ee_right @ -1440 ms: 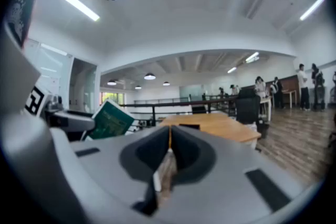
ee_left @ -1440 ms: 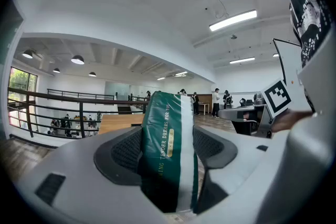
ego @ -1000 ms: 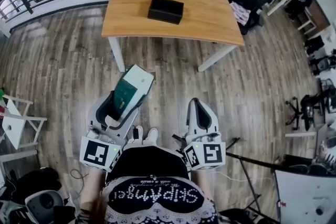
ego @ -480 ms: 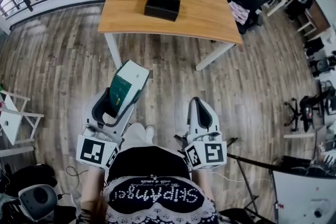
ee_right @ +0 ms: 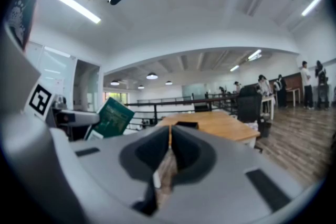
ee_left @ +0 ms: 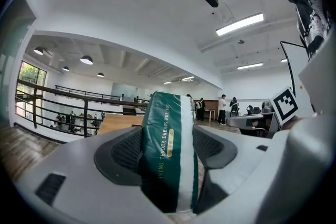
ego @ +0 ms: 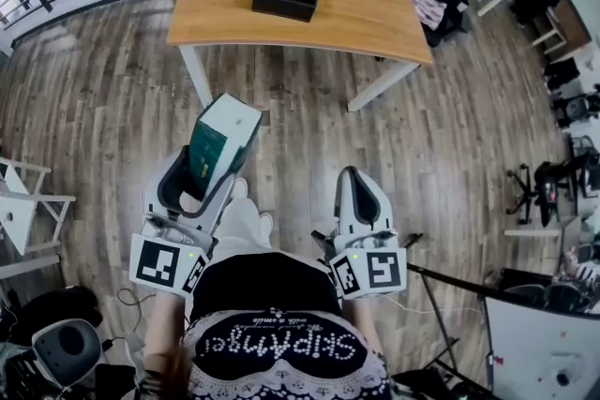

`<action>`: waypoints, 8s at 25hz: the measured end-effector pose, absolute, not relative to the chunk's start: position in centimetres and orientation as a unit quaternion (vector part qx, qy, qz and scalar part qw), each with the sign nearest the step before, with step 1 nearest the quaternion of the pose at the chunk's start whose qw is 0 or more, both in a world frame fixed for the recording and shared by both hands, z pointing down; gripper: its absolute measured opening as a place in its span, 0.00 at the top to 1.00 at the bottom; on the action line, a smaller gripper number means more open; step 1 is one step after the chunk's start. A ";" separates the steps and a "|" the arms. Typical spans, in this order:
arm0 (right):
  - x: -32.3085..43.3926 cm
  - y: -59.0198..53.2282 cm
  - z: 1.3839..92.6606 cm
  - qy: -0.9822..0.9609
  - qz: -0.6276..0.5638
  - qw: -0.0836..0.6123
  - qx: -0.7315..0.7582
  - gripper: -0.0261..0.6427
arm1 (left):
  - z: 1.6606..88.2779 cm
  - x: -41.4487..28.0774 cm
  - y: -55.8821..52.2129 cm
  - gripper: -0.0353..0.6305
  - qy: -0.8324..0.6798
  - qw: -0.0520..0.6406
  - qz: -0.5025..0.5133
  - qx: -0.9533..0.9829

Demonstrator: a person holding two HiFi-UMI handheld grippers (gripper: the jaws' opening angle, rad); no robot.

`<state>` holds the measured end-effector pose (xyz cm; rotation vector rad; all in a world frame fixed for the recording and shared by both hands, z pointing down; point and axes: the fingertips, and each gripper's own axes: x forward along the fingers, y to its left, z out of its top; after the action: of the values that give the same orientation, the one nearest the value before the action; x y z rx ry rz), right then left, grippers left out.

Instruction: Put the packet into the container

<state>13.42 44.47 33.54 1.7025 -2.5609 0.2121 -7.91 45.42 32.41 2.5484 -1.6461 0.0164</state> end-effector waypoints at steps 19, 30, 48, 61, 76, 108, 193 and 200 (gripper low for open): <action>7.6 31.6 31.9 -0.809 0.075 0.020 0.583 0.91 | 30.8 -13.6 31.1 0.45 -0.504 0.049 0.005 0.862; 6.2 29.6 33.1 -0.794 0.089 0.025 0.601 0.91 | 31.9 -15.3 28.4 0.45 -0.489 0.060 0.008 0.870; 5.1 26.1 34.6 -0.795 0.110 0.039 0.595 0.91 | 33.7 -16.6 25.0 0.45 -0.497 0.084 0.018 0.863; 6.5 17.4 34.6 -0.817 0.111 0.041 0.564 0.91 | 34.4 -14.7 17.8 0.45 -0.526 0.089 0.015 0.846; 10.0 10.0 34.3 -0.827 0.113 0.040 0.550 0.91 | 33.5 -11.4 11.5 0.45 -0.546 0.085 0.012 0.833; 17.4 2.9 34.8 -0.799 0.133 0.026 0.586 0.91 | 32.6 -6.5 2.9 0.45 -0.540 0.079 0.015 0.838; 15.6 -14.4 35.2 -0.759 0.158 0.034 0.631 0.91 | 34.7 -4.4 -16.7 0.45 -0.281 0.071 0.187 0.938; 16.7 -14.6 35.4 -0.756 0.160 0.032 0.634 0.91 | 36.3 -2.4 -17.0 0.45 -0.249 0.058 0.208 0.944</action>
<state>16.67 -14.64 35.35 1.9507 -2.3276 0.4932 -2.42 -17.00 36.31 2.8607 -0.7532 0.6309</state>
